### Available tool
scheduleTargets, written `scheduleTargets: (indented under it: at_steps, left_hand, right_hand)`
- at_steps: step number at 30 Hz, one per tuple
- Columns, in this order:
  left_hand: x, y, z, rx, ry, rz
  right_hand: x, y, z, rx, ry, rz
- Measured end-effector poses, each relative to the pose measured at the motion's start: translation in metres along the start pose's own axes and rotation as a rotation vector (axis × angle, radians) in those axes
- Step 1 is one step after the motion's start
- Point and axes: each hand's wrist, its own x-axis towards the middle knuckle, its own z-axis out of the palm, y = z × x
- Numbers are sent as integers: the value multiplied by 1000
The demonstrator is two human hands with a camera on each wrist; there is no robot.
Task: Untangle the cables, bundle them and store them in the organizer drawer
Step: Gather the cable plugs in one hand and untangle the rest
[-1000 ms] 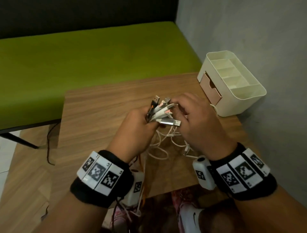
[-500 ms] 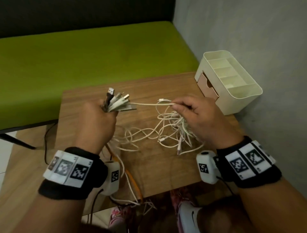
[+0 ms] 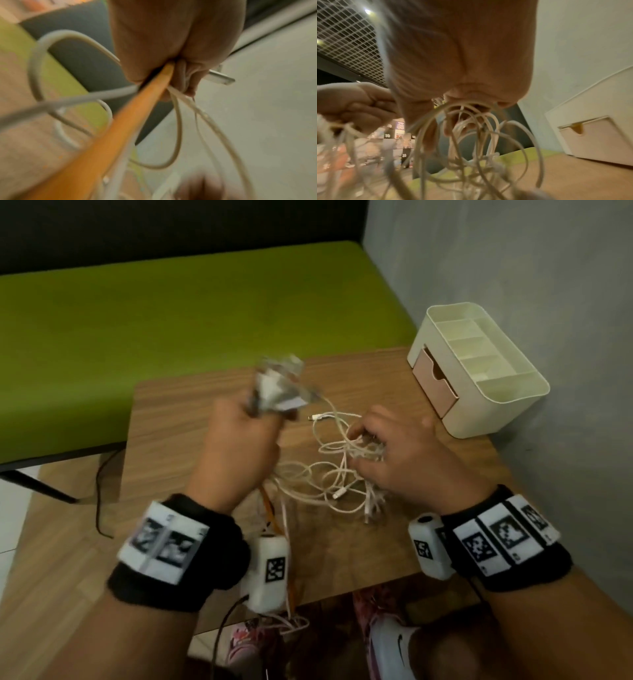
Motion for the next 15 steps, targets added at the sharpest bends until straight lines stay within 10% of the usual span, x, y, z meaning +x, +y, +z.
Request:
scheduleTargets:
  at_steps: [4,9,15]
  left_hand:
    - [7,1,-32,-390,168,-51]
    - [8,-5,-29,-318,196,-101]
    - [6,-12,-27,689,-19,-266]
  right_hand:
    - [-3,22,-14,-51,-135,147]
    - [-3,30,-23,70,-73,133]
    - [-3,12,-22,425,81,34]
